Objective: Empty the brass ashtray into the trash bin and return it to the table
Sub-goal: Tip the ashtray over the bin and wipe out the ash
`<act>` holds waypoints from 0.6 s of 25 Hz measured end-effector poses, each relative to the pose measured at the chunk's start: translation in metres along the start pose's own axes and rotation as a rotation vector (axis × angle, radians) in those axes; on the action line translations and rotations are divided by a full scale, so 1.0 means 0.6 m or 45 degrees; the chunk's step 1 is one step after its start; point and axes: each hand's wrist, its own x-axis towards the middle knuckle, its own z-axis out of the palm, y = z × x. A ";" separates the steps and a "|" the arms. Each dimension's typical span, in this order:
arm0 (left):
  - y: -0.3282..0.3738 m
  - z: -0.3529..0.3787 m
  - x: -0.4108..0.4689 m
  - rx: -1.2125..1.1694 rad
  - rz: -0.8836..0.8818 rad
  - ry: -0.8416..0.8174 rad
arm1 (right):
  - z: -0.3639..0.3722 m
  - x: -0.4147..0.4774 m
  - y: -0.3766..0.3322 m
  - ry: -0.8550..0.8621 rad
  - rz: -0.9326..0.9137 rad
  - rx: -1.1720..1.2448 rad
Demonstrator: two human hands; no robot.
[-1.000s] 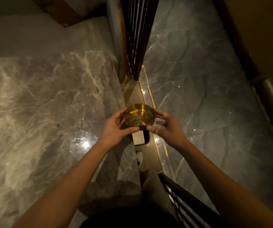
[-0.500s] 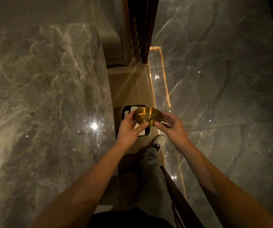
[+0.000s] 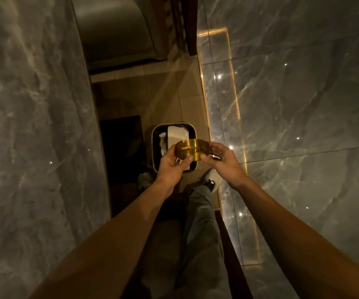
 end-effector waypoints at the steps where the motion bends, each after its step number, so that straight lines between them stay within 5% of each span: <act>1: -0.016 -0.002 0.016 0.000 -0.017 0.013 | 0.004 0.014 0.012 -0.007 0.009 -0.002; 15: -0.158 -0.039 0.178 -0.046 -0.393 0.357 | 0.090 0.153 0.150 0.003 0.214 0.162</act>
